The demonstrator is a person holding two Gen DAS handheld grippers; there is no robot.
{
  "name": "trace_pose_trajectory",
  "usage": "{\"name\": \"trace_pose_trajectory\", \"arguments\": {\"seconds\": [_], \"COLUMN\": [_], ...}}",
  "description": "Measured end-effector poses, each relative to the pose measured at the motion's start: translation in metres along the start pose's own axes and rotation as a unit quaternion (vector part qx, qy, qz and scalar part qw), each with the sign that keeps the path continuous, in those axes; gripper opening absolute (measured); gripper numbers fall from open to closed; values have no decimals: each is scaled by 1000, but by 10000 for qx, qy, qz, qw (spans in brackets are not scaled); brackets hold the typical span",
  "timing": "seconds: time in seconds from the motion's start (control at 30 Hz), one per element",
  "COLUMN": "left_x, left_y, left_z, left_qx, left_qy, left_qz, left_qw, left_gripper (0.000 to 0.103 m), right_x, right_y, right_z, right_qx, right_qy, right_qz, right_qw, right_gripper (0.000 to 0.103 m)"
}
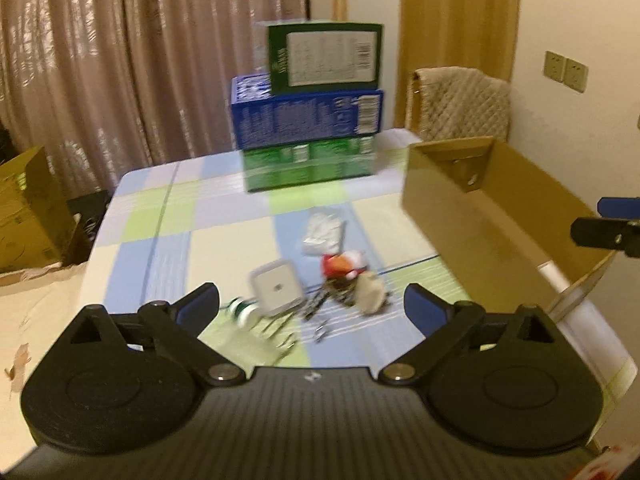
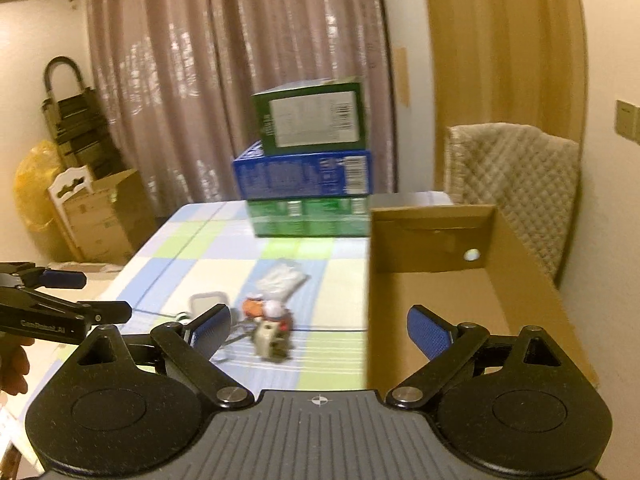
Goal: Organize rigid objects
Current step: 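Move the left tool back toward the clear plastic container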
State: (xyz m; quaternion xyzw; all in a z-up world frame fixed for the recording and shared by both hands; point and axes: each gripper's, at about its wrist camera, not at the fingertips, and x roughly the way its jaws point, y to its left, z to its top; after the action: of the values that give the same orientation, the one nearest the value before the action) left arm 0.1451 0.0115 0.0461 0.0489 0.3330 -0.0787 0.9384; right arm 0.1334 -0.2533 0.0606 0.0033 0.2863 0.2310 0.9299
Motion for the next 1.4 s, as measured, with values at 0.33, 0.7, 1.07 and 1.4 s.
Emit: {"name": "trace_pose_trajectory", "arguments": {"seconds": [0.33,0.7,1.07,1.4], "left_x": [8,60,120,153], "left_y": [54,80,87,88], "left_z": [-37,-68,-84,-90], "left_qx": [-553,-323,441,907], "left_qy": [344,688,680,600], "left_qz": [-217,-95,-516,-813], "left_qw": [9976,9971,9954,9907], "left_gripper": [96,92,90,85], "right_x": [39,93,148,187], "right_y": [41,57,60,58], "right_z": [-12,-29,-48,-62], "right_qx": [-301,-681,-914,-1044], "right_qy": [306,724,1056,1205], "right_qz": [161,274,343,335], "right_qw": [9990,9947,9896,9866], "right_gripper": [92,92,92,92]}}
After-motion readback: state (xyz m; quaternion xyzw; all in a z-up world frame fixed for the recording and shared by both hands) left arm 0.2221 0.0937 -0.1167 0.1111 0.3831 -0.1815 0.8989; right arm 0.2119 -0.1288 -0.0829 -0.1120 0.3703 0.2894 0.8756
